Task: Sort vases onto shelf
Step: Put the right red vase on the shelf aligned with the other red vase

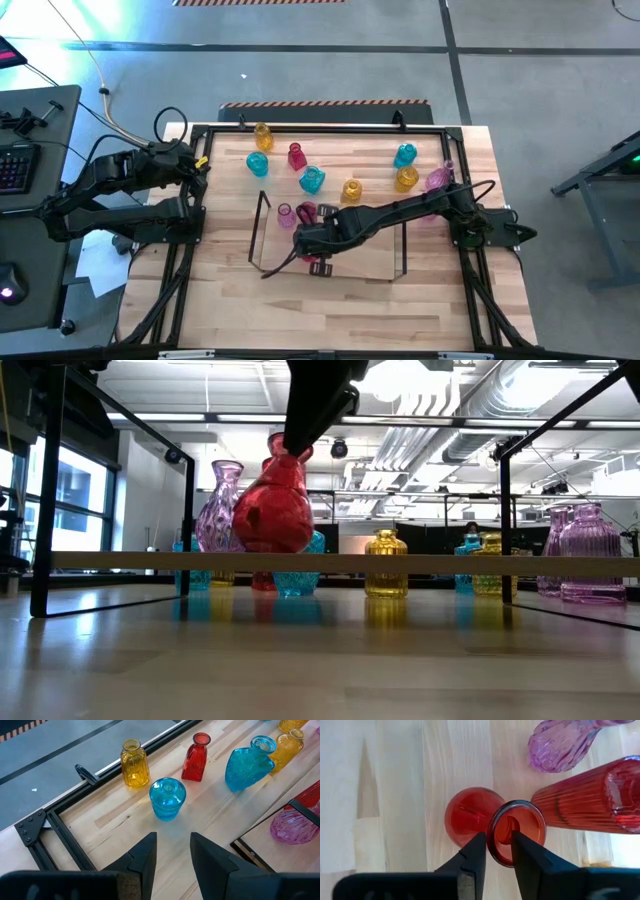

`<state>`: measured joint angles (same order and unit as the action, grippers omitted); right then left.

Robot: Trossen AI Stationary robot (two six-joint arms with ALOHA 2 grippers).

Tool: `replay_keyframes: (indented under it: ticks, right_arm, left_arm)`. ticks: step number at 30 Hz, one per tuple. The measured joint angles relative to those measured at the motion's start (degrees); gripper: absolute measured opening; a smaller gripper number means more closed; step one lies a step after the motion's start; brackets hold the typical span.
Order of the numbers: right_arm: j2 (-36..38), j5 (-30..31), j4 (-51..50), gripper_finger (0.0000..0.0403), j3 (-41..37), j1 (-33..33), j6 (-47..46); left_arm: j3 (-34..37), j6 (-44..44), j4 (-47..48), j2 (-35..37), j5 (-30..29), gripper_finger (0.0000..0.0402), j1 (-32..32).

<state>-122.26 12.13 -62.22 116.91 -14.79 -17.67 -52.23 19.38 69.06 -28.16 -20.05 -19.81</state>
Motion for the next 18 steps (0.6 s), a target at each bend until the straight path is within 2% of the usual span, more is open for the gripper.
replay_keyframes:
  ticks: [10, 18]
  right_arm:
    - [0.11, 1.53, 0.29, 0.0074, 5.36, -0.75, 1.26]
    - [0.11, 1.32, 0.51, 0.0067, 6.13, -1.42, 0.01]
  left_arm:
    - [0.00, -0.04, 0.01, 0.00, -0.01, 0.0111, 0.00]
    - [0.00, -0.64, 0.04, 0.00, 0.00, 0.0111, 0.00]
